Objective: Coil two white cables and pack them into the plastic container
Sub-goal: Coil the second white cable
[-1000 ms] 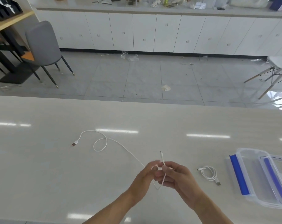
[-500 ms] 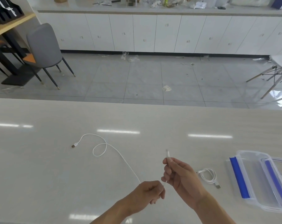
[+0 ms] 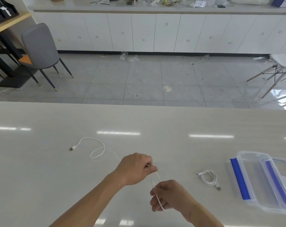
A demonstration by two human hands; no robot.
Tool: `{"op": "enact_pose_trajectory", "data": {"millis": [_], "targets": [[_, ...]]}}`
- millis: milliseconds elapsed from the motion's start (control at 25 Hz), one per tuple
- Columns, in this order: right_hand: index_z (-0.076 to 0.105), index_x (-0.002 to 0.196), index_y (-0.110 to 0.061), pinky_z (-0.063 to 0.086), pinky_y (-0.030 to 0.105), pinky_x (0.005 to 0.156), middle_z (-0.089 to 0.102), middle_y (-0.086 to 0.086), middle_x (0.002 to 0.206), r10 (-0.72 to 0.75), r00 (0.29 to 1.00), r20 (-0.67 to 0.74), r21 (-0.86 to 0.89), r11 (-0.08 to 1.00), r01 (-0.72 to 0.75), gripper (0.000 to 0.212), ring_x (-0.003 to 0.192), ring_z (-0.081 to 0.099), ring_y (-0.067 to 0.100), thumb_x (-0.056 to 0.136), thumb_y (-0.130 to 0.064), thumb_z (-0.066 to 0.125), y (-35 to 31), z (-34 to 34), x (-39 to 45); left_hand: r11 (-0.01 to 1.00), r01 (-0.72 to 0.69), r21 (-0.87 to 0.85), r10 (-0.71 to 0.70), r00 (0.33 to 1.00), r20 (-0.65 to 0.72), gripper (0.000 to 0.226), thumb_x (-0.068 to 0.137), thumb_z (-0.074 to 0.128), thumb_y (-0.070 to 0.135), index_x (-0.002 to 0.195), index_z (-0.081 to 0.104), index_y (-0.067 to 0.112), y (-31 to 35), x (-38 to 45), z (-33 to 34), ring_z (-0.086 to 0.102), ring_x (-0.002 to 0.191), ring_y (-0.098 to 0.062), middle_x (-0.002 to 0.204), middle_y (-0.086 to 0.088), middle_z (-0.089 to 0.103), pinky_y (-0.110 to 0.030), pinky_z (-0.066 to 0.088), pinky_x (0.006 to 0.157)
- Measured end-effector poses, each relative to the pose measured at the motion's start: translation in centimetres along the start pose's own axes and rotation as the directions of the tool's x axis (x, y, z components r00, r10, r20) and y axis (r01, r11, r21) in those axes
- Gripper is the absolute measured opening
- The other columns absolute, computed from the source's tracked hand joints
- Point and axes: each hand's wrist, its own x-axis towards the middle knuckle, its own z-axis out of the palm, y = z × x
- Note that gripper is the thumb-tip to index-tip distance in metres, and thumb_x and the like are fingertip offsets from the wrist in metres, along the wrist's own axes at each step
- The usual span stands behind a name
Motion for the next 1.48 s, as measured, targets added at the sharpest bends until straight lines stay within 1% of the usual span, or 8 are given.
{"op": "enact_pose_trajectory", "data": {"millis": [160, 320, 600, 720, 1000, 1160, 1320, 1480], "targets": [[0.070, 0.095, 0.009, 0.060, 0.033, 0.069, 0.077, 0.024, 0.087, -0.031, 0.981, -0.191, 0.334, 0.938, 0.095, 0.022, 0.074, 0.075, 0.030, 0.098, -0.002, 0.050, 0.2, -0.8, 1.2, 0.986, -0.019, -0.163, 0.004, 0.996, -0.092, 0.032, 0.099, 0.044, 0.042, 0.079, 0.058, 0.021, 1.9, -1.6, 1.0, 0.057, 0.067, -0.013, 0.075, 0.004, 0.067, -0.032, 0.046, 0.063], [0.063, 0.109, 0.011, 0.061, 0.035, 0.073, 0.075, 0.022, 0.092, -0.028, 0.989, -0.142, 0.732, 0.670, 0.124, 0.022, 0.079, 0.074, 0.029, 0.100, 0.005, 0.044, -0.5, -2.0, 1.9, 0.937, -0.017, -0.349, -0.014, 0.996, -0.086, 0.024, 0.101, 0.044, 0.036, 0.082, 0.056, 0.027, 2.6, -3.3, 3.3, 0.047, 0.054, -0.005, 0.067, 0.006, 0.059, -0.022, 0.035, 0.054], [0.067, 0.103, 0.003, 0.057, 0.042, 0.088, 0.068, 0.012, 0.077, -0.117, 0.992, -0.042, 0.865, 0.492, 0.095, 0.019, 0.069, 0.069, 0.026, 0.092, -0.005, 0.054, -2.3, -3.1, 1.4, 0.672, 0.127, -0.730, -0.034, 0.989, 0.141, 0.028, 0.101, 0.049, 0.029, 0.077, 0.063, 0.031, 0.8, -4.9, 5.1, 0.042, 0.056, -0.008, 0.056, 0.013, 0.046, -0.021, 0.036, 0.058], [0.068, 0.098, 0.001, 0.059, 0.038, 0.083, 0.062, 0.010, 0.075, -0.212, 0.976, 0.044, 0.804, 0.587, 0.092, 0.018, 0.066, 0.064, 0.023, 0.096, -0.009, 0.053, -2.3, -2.5, 0.8, 0.653, 0.179, -0.736, 0.046, 0.961, 0.274, 0.027, 0.100, 0.050, 0.037, 0.078, 0.064, 0.029, 0.3, -4.9, 5.1, 0.044, 0.054, -0.009, 0.057, 0.014, 0.049, -0.021, 0.038, 0.057], [0.067, 0.093, -0.009, 0.050, 0.023, 0.074, 0.068, 0.003, 0.076, -0.221, 0.900, 0.376, 0.136, 0.974, 0.183, 0.018, 0.065, 0.059, 0.016, 0.099, -0.022, 0.056, -2.2, -0.6, -1.5, 0.962, 0.072, -0.263, 0.045, 0.909, 0.415, 0.014, 0.091, 0.058, 0.025, 0.079, 0.064, 0.019, -1.4, -1.8, 2.0, 0.054, 0.069, -0.005, 0.077, 0.001, 0.066, -0.029, 0.045, 0.068], [0.068, 0.085, -0.017, 0.048, 0.019, 0.066, 0.076, -0.002, 0.080, -0.072, 0.985, 0.155, -0.289, 0.950, 0.115, 0.022, 0.059, 0.060, 0.009, 0.096, -0.019, 0.049, -1.3, 1.2, -0.7, 0.998, 0.049, -0.029, -0.040, 0.962, 0.271, 0.029, 0.092, 0.055, 0.049, 0.075, 0.059, 0.026, -0.1, -0.6, -0.7, 0.053, 0.069, -0.011, 0.070, 0.011, 0.057, -0.027, 0.039, 0.059], [0.072, 0.084, -0.002, 0.053, 0.020, 0.061, 0.079, 0.012, 0.082, -0.093, 0.981, -0.169, -0.098, 0.992, 0.077, 0.025, 0.058, 0.065, 0.013, 0.095, -0.009, 0.051, -0.9, 0.7, 0.9, 0.996, 0.048, -0.069, -0.043, 0.997, 0.060, 0.031, 0.100, 0.045, 0.041, 0.083, 0.062, 0.021, 1.4, -1.6, -1.1, 0.052, 0.064, -0.011, 0.070, 0.012, 0.059, -0.025, 0.035, 0.054], [0.073, 0.094, 0.010, 0.058, 0.033, 0.081, 0.073, 0.021, 0.088, -0.141, 0.964, -0.224, 0.242, 0.951, 0.195, 0.024, 0.077, 0.069, 0.023, 0.098, -0.005, 0.054, -0.8, -0.5, 1.9, 0.904, 0.022, -0.426, -0.024, 1.000, 0.001, 0.024, 0.101, 0.046, 0.029, 0.090, 0.067, 0.022, 2.4, -3.4, 0.3, 0.048, 0.055, -0.004, 0.061, 0.013, 0.057, -0.020, 0.036, 0.055]]}}
